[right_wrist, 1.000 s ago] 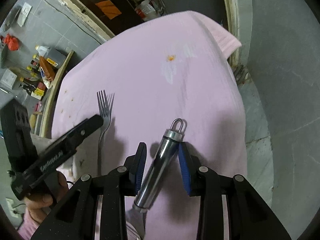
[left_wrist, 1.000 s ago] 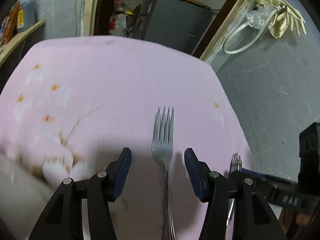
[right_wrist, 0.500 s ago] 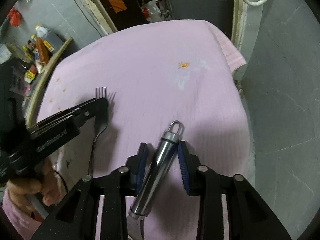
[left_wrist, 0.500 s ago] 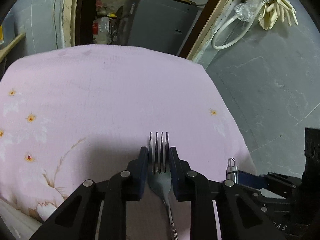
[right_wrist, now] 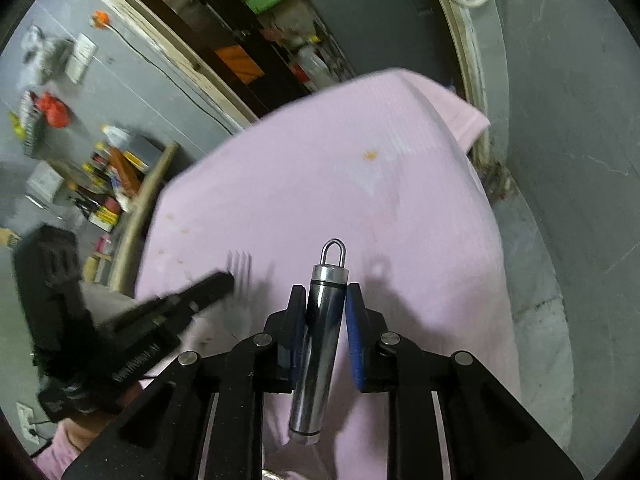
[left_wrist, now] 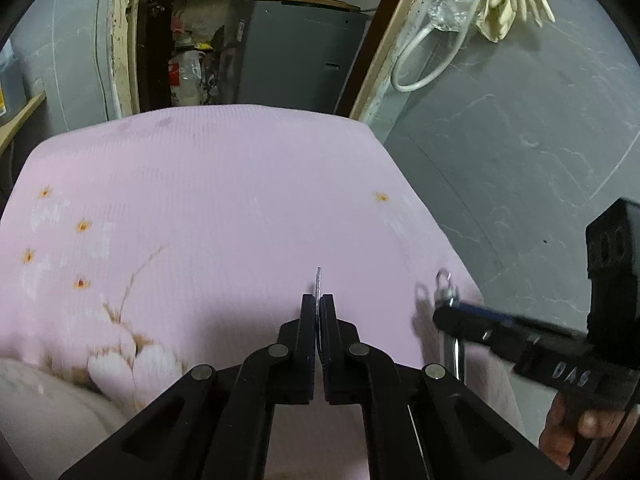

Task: Organize utensils
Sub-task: 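Lift the fork with the left tool while the right tool lifts the peeler toward the caddy, then lower the fork into the caddy and open the left tool while the right tool releases the peeler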

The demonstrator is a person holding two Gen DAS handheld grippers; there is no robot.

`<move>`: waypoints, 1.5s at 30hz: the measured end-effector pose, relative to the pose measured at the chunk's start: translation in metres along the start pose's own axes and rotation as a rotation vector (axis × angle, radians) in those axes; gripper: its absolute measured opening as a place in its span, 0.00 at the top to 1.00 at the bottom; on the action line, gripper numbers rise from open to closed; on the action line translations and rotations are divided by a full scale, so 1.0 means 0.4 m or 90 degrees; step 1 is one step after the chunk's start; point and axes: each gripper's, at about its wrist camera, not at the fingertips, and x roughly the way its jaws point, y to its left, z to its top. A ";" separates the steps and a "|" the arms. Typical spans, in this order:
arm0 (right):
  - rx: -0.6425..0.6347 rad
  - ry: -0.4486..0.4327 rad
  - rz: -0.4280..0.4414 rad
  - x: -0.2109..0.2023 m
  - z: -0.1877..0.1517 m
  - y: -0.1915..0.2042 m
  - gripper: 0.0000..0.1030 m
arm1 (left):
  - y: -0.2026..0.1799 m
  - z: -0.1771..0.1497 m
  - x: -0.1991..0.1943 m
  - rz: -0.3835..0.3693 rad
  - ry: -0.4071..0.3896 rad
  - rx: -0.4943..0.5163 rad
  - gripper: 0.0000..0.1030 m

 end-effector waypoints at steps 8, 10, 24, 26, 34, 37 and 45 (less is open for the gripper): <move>-0.062 -0.121 0.017 -0.194 -0.036 0.054 0.84 | -0.046 -0.059 -0.145 0.017 -0.063 0.039 0.97; -0.088 -0.149 0.006 -0.244 -0.066 0.082 0.84 | -0.056 -0.078 -0.185 0.023 -0.086 0.053 0.98; -0.184 -0.281 -0.018 -0.504 -0.076 0.294 0.84 | -0.049 -0.172 -0.475 0.083 -0.234 0.067 0.97; -0.198 -0.292 0.000 -0.520 -0.065 0.342 0.84 | -0.027 -0.171 -0.526 0.090 -0.250 0.055 0.98; -0.264 -0.334 0.110 -0.530 0.006 0.573 0.84 | 0.134 -0.143 -0.738 0.138 -0.305 -0.004 0.98; -0.295 -0.350 0.134 -0.511 0.027 0.646 0.84 | 0.199 -0.124 -0.801 0.162 -0.331 -0.023 0.98; -0.327 -0.332 0.144 -0.406 0.037 0.757 0.84 | 0.326 -0.058 -0.857 0.242 -0.394 -0.034 0.98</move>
